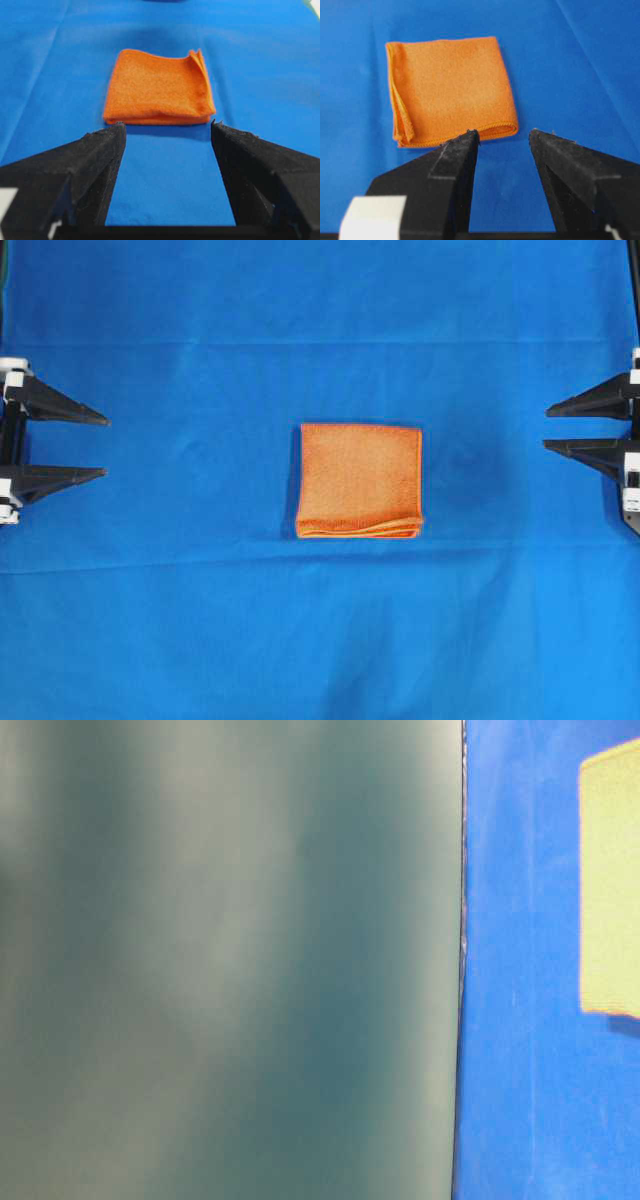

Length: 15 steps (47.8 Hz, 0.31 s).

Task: Fold the orange towel.

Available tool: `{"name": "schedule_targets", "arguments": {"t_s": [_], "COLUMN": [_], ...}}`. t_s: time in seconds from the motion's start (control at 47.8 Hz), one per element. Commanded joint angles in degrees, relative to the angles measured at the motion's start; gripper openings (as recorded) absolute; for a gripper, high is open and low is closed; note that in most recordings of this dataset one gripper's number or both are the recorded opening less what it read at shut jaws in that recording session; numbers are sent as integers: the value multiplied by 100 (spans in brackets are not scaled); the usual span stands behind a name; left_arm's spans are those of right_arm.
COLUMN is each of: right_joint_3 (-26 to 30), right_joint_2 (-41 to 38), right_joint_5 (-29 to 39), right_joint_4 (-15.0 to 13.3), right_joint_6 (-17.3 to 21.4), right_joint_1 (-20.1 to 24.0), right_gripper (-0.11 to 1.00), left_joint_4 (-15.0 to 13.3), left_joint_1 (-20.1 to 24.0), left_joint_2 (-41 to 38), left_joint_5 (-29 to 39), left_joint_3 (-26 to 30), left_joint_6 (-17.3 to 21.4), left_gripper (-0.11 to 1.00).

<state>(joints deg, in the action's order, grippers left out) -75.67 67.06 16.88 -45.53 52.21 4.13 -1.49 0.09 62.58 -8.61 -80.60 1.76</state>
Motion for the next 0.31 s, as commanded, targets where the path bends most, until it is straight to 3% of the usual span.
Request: {"name": "schedule_targets", "arguments": {"t_s": [0.0, 0.293], "right_joint_3": [70, 70], "right_joint_2": [-62, -62], "right_joint_5": [-44, -26], "right_joint_4": [-9, -9], "right_joint_6": [9, 9], "right_joint_1": [-9, -9], "right_gripper": [53, 53], "left_joint_4": [0, 0], "left_joint_1": [9, 18], "left_joint_2": [-26, -26], "left_joint_5": [-26, -26], "left_joint_3": [70, 70], "left_joint_6": [9, 9], "left_gripper": [63, 63]}}
